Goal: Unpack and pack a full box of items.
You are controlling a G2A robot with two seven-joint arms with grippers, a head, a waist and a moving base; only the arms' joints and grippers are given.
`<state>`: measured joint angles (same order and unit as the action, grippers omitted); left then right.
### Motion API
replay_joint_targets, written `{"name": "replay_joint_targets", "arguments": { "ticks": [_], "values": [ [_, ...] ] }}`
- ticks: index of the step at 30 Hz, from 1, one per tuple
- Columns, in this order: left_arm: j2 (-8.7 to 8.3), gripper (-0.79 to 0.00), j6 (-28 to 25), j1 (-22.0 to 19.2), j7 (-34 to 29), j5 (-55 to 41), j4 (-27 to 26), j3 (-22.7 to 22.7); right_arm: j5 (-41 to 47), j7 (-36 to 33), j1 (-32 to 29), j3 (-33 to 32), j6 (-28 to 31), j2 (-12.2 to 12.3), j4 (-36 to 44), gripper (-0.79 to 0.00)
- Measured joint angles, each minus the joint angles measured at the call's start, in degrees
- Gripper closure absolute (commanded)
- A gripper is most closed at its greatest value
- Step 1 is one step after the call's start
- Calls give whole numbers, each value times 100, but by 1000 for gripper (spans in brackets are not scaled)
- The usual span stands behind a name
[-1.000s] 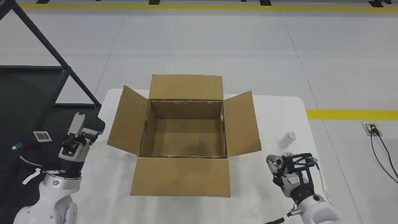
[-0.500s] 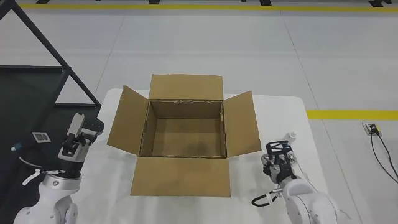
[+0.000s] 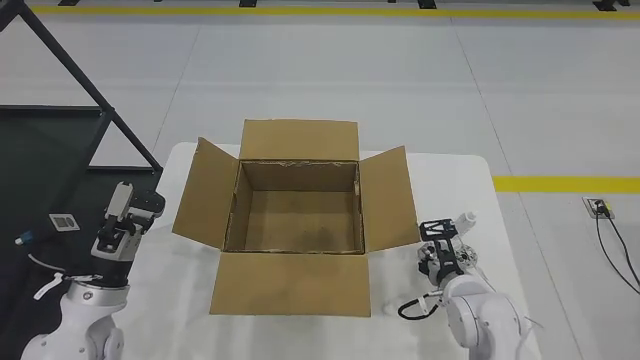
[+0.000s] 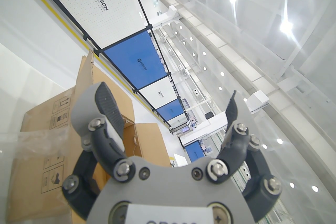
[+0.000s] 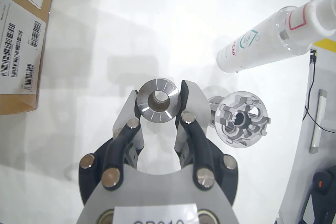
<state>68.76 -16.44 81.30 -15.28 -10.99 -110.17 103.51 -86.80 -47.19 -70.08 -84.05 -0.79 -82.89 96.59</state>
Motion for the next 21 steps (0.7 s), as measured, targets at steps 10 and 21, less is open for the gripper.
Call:
{"name": "replay_joint_targets", "arguments": {
  "ticks": [10, 21],
  "values": [
    [-3, -785, -28, 51, -11, -36, -8, 49, 21, 48, 235, 27, -63, 17, -349, 0],
    [-6, -785, -37, 94, 1, -34, -29, 89, 179, 99, 410, -9, -60, 43, -625, -111]
  ]
}}
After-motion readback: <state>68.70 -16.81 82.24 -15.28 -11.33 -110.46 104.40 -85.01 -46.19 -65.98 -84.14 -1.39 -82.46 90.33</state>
